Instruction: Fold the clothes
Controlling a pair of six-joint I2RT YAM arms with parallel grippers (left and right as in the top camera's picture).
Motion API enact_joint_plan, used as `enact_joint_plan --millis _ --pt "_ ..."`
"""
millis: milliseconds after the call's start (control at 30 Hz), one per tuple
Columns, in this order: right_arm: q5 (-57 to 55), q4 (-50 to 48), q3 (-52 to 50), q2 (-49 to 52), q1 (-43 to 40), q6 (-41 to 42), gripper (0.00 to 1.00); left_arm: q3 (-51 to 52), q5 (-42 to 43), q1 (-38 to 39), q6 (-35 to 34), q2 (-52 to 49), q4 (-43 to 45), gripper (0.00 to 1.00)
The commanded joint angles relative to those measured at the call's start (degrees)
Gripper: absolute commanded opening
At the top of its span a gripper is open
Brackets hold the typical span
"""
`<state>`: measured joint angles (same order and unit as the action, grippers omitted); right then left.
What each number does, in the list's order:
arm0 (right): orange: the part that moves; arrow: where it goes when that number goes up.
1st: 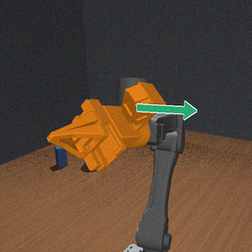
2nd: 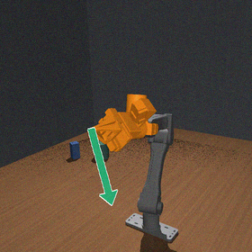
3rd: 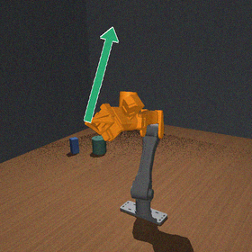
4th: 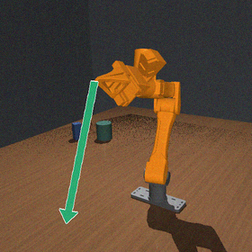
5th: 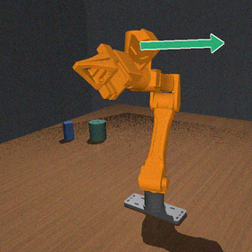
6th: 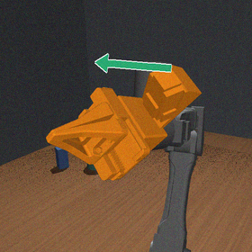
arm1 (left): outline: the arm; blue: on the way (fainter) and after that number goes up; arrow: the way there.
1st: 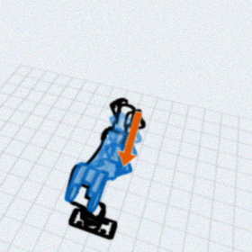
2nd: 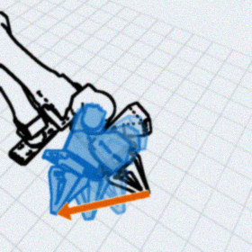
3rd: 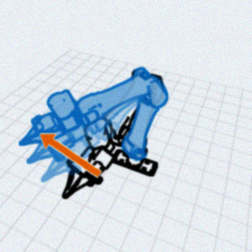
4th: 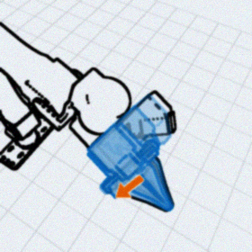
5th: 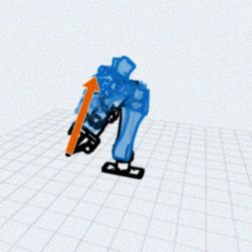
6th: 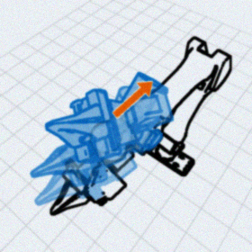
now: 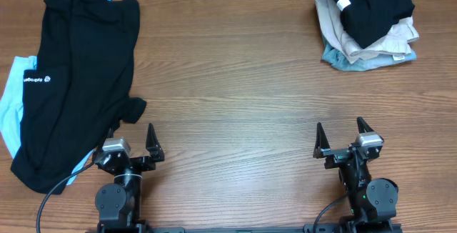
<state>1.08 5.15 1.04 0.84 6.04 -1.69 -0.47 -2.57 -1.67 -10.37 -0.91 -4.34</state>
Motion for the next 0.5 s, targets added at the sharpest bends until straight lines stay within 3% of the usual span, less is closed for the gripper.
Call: enact_joint_plan --millis 0,467 --pt "-0.4 -0.3 -0.6 -0.7 0.3 0.0 1.00 0.2 0.7 -1.4 0.7 0.8 0.1 1.00" --pt "-0.4 -0.3 -0.6 -0.7 0.3 0.0 1.00 0.2 0.7 -3.2 0.7 0.7 0.1 1.00"
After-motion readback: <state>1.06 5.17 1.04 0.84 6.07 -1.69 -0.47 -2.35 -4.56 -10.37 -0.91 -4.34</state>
